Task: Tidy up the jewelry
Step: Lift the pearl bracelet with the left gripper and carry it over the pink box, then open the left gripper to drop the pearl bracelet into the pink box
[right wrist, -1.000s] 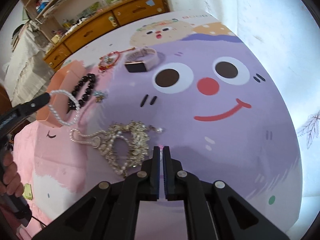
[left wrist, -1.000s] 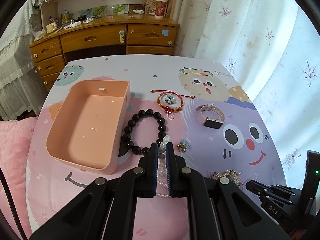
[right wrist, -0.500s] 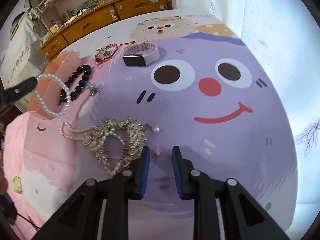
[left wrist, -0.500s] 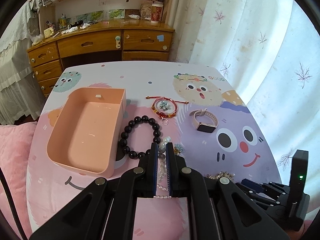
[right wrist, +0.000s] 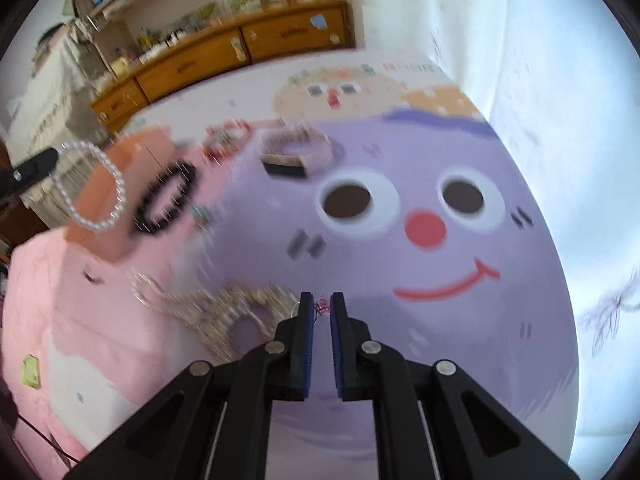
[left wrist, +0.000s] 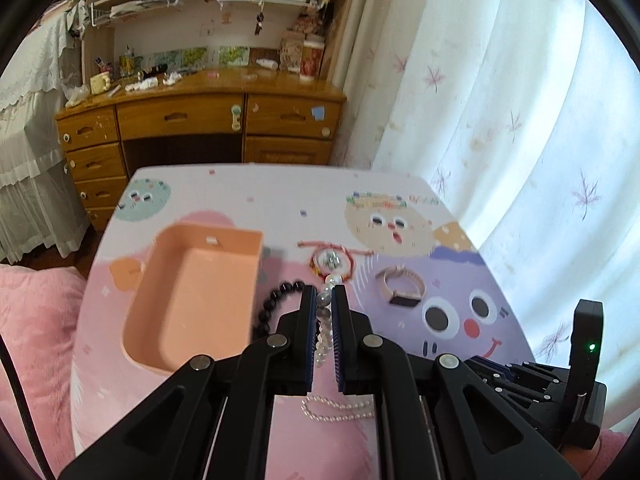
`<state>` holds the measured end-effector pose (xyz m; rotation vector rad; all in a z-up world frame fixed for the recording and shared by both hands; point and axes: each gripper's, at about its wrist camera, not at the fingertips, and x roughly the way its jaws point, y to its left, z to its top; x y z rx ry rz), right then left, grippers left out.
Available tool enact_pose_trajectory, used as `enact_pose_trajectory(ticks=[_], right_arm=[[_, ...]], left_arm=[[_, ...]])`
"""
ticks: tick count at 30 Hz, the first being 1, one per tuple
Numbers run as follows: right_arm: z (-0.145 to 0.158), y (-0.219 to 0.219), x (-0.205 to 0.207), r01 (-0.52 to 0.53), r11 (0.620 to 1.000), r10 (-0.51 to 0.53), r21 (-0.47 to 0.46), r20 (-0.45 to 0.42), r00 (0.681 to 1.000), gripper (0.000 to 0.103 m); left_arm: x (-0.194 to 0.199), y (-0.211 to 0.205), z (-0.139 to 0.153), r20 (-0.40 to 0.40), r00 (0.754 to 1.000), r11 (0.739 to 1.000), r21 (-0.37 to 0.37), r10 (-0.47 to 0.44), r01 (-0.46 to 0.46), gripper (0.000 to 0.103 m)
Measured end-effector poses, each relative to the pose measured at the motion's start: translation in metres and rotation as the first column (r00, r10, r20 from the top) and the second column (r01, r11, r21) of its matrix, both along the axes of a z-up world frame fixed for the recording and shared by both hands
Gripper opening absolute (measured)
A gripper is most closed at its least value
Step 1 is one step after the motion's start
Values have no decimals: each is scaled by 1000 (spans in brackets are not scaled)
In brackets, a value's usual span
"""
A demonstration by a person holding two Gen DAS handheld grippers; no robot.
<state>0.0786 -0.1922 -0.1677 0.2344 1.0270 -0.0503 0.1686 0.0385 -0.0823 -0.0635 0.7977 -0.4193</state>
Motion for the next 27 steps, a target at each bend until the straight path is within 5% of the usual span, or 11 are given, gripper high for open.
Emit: enact_pose_trajectory(ticks=[11,23,25,26,27], right_arm=[[61,80,61,-167,984,148,63,232,961,8],[50,153,105,-260,950,198,176,307,931,9],[36,163,117,-289,937,238,198,244,940,23],[29,166,120,-286,939,249,191,198,948,45],[24,167,121,-278,942,246,189,176,953,54]], left_arm=[[22,50,22,68,996,998,-17,58,-57,5],[47,93,-7,-4,994,994,-18,112,-112,7],[52,99,-16,-56,991,992,-27,125,-127,30],[53,101,-19,-74,988,990,-25,136,-138,39],[54,104,-23,-100,983,988,-22,153,-156,49]])
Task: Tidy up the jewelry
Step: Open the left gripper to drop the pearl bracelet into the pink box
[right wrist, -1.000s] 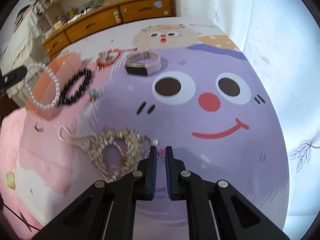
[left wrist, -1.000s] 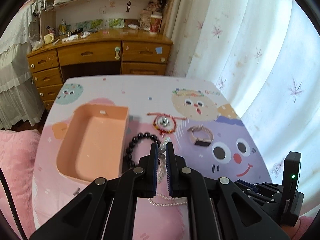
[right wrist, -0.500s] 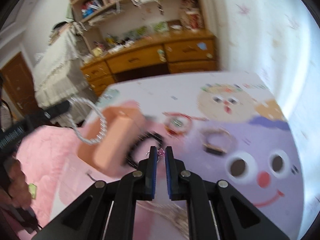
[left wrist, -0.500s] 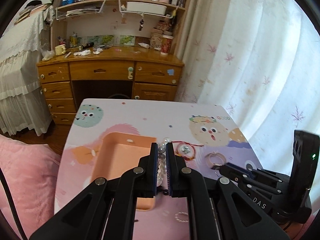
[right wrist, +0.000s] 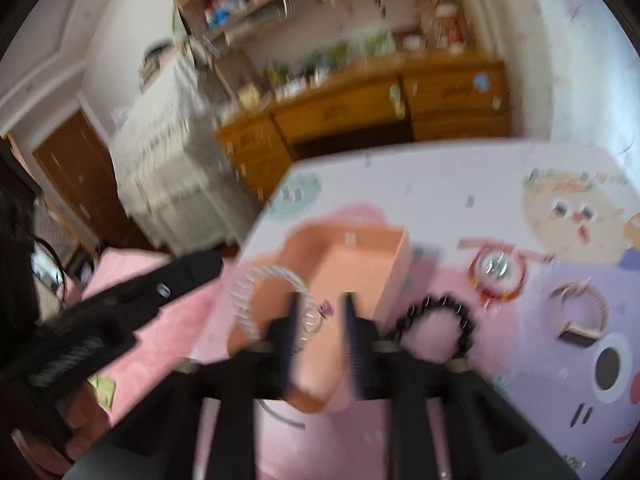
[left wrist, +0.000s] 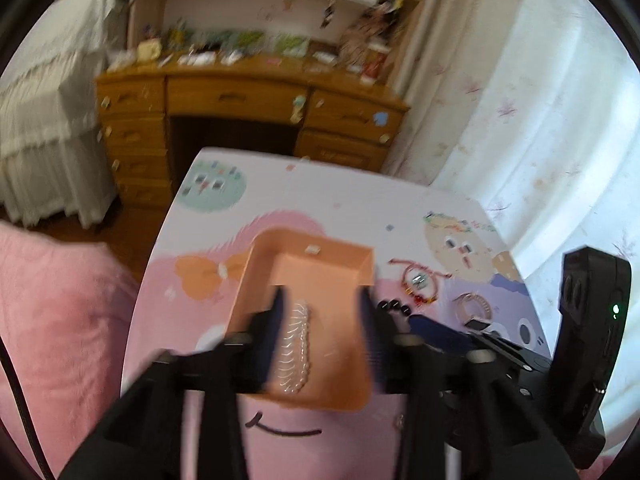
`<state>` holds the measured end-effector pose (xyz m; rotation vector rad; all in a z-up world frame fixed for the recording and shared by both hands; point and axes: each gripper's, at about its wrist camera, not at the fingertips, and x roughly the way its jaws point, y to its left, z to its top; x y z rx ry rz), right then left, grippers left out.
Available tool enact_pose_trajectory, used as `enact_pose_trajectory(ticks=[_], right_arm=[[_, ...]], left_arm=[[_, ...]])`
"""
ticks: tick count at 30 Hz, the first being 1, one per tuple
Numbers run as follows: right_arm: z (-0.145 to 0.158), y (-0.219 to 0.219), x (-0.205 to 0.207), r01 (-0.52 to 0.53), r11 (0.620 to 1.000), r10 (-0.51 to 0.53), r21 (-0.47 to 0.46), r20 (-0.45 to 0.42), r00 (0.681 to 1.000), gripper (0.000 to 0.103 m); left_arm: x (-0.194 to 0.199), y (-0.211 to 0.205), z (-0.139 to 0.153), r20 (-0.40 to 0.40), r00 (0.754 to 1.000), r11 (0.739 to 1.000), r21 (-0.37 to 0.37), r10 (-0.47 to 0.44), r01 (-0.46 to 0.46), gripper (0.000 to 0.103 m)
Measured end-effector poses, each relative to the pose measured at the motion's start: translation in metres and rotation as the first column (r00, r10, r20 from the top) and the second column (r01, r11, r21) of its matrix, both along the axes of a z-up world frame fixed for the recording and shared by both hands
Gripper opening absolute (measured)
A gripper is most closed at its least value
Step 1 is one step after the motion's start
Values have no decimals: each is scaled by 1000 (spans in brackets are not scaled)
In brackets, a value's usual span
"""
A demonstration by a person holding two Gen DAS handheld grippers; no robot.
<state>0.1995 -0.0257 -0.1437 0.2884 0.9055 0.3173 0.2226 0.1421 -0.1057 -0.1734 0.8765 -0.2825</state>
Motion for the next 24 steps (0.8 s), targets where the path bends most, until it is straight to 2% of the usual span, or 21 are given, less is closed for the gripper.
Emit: enact_pose_trajectory(ticks=[4,9,12,14,17,20,23,24], right_arm=[[-1,-16,-14,44,999,-44,1,7,999,54],[-9,-43,-44,63,991,-69,-116,-47,997,55],[-17,-59,-71,55,978,-73,-202,-86,994,55],[-22,-69,-88,52,968,-82,-245,-115,990,55],[-30,-84,-107,34,951,-83,-307,-148,985,55],[-36,-97,-123,12,929,-82,-371,-174,981,55],[-39,-110,-130,20,913,-102,-408,-179,979,55],[-40,-113,-131,25,911,-108,-411,-180,978,55]], left_arm=[[-8,2,-10,-38,999,1000,-12,-1,1,52],[-34,-9,-24,-93,995,1000,-1,-19,19,52],[-56,-27,-34,-122,986,993,9,-114,116,52],[-67,-42,-40,-131,975,981,46,-181,188,52],[-85,-70,-45,-98,944,933,152,-315,327,52],[-97,-99,-50,-50,886,851,255,-461,458,52],[-98,-118,-55,-58,834,793,280,-549,542,46],[-97,-125,-58,-68,817,774,282,-573,567,41]])
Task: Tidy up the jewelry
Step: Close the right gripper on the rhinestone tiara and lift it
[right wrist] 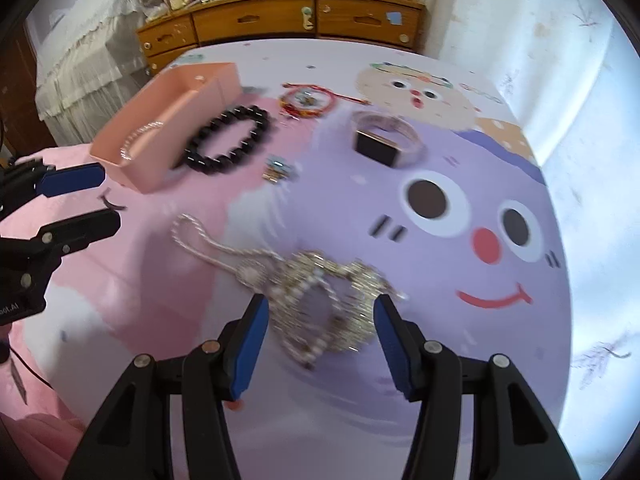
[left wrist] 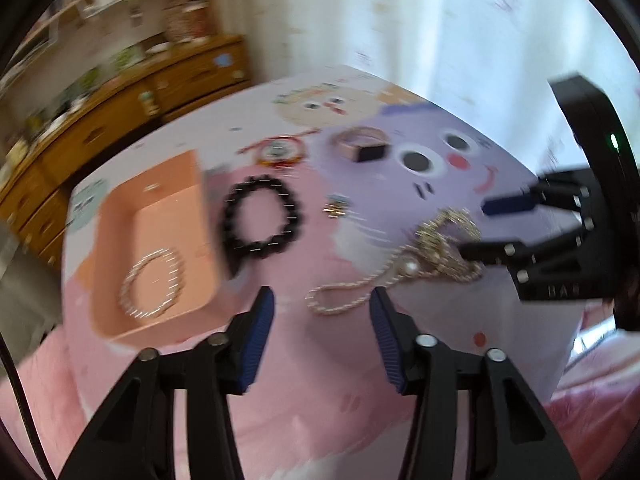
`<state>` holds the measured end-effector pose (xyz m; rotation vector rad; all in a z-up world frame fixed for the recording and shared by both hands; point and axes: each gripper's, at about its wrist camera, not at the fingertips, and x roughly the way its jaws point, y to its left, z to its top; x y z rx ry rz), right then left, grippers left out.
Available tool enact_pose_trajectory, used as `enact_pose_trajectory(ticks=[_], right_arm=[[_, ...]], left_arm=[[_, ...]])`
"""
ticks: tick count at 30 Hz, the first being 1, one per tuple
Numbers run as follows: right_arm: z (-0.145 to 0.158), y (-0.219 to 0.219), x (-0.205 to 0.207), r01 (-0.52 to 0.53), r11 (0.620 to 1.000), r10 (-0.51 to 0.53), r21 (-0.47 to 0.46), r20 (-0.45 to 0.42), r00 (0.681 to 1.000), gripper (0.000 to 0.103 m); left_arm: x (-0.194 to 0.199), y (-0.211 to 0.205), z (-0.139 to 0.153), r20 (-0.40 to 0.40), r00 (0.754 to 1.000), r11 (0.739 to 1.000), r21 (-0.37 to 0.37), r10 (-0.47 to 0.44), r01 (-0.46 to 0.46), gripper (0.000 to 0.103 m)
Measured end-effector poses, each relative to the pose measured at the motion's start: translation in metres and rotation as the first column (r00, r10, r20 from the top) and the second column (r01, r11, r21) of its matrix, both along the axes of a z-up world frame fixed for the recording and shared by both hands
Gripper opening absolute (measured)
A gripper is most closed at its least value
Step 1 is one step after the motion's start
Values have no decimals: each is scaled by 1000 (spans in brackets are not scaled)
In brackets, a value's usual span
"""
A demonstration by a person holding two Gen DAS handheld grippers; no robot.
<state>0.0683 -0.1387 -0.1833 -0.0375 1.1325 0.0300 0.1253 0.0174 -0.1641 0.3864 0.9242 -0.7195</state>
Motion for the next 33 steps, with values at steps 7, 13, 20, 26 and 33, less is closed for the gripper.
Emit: enact_pose_trajectory(ticks=[7,13,20,26,33], right_arm=[[-8,-26,0,51,999,-51,11,-13,999,55],[-12,-36,4,37,998,-36,43,-11,999,55],[-17,-38,10,-46,997,46,67,-6,999,54],[-21,-35,19,-114,989,115,90,-9,993,28],[-18,-49,24,-81,988,84,135,-16,996,28]], left_arm=[[-5,-32,-23,-45,991,990,70,-123,126,23],[-9,-52,-36,-42,983,972,148,-180,184,20],[-7,-68,-44,-66,976,960,178,-208,217,16],[1,-76,-44,-107,975,967,144,-196,211,11],[3,-77,-45,-175,969,974,113,-175,197,2]])
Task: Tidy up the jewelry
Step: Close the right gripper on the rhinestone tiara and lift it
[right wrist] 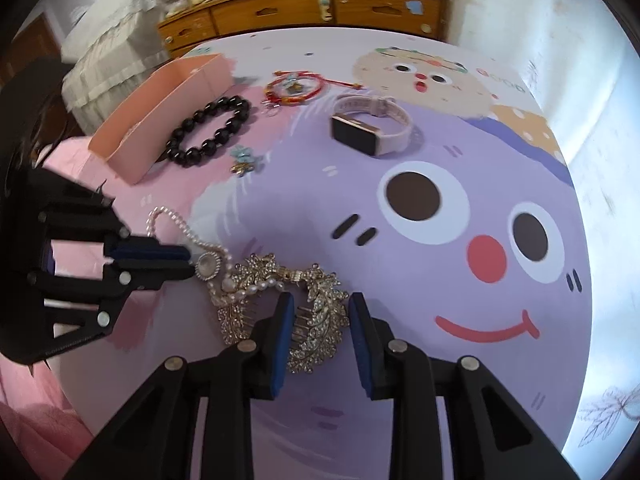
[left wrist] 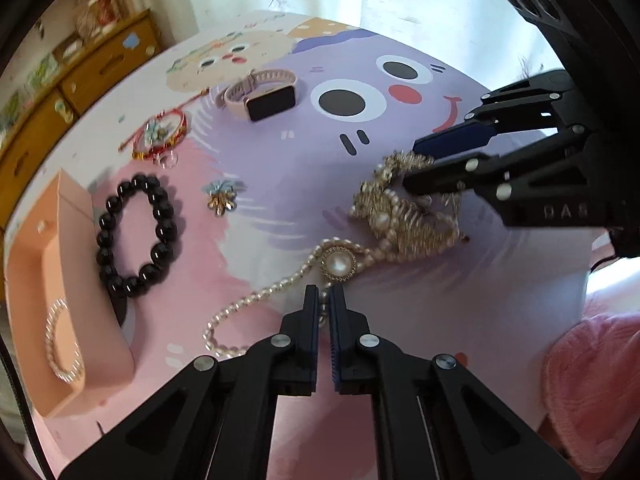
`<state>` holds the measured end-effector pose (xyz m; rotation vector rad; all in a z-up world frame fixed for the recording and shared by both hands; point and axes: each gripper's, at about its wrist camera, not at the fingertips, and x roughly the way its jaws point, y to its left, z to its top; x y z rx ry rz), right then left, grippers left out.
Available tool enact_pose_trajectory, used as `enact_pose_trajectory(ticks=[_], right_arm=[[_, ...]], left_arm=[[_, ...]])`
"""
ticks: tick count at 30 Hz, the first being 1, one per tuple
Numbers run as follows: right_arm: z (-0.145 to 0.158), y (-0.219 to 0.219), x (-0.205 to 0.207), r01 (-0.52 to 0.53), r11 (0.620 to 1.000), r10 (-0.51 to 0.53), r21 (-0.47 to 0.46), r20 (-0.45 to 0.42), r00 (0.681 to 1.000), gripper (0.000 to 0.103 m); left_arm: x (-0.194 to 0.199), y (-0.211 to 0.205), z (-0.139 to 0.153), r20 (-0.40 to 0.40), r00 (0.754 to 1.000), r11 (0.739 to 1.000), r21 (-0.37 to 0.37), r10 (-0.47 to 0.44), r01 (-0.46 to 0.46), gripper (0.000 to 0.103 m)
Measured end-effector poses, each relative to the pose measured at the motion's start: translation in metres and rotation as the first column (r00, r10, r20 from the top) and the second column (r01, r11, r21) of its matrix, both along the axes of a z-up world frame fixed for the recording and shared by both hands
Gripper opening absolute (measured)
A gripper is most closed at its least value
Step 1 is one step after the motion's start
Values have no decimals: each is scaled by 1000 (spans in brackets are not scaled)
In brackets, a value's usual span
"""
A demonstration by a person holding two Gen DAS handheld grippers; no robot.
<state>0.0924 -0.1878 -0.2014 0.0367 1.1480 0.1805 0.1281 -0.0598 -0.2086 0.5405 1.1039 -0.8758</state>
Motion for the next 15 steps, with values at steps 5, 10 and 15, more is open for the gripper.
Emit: enact_pose_trajectory(ticks=[5,10,15], right_arm=[[9,-17,2,41,999,-41,5,28,999,27],[18,-25,3,60,998,-60,16,43,997,27],[24,-26,2,72,997,-72,18,57,996,5]], left_arm=[[-5,5,1,-55,998,999,3,36,-36,2],[-10,11,8,-94,993,997,-15,71,-73,2],[-5,18,26,-105,988,991,-53,116,-122,2]])
